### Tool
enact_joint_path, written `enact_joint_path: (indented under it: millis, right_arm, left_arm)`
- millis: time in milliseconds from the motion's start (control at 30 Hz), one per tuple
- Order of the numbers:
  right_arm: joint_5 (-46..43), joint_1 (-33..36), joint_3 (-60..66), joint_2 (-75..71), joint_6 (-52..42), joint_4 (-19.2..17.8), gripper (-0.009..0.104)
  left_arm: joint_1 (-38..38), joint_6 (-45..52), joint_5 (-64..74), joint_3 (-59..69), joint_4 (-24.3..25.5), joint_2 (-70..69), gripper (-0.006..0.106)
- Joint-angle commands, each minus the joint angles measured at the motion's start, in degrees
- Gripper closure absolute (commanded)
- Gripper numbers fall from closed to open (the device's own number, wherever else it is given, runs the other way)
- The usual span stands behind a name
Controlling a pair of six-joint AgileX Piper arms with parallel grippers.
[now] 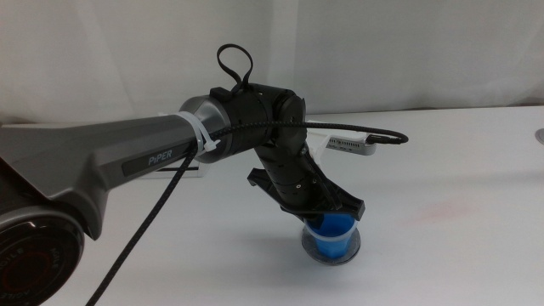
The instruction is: Place an empty cup on a cup mat.
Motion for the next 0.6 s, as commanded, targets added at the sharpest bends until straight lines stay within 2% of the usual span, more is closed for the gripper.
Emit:
enact_joint_path:
  millis: [0,200,367,567]
  right_arm:
    - [-0.5,-0.1,0.3,-0.3,-0.2,-0.3,0.097]
    - [-0.5,-0.1,0.3,-0.3,-0.2,-0.3,0.097]
    - [-0.5,-0.1,0.3,-0.3,-0.2,-0.3,0.097]
    - [-0.5,-0.1,0.3,-0.3,-0.2,-0.3,0.097]
  left_arm:
    - [-0.2,-0.7,-0.9,-0.3,0.0,0.8,0.103]
    - [-0.2,-0.7,-1.4,-0.3,0.0,0.9,0.103]
    - [-0.2,-0.6,-1.4,-0.3,0.0,0.9,0.077]
    - [-0.2,-0.5,-1.4,-0.3,0.0,0.9,0.032]
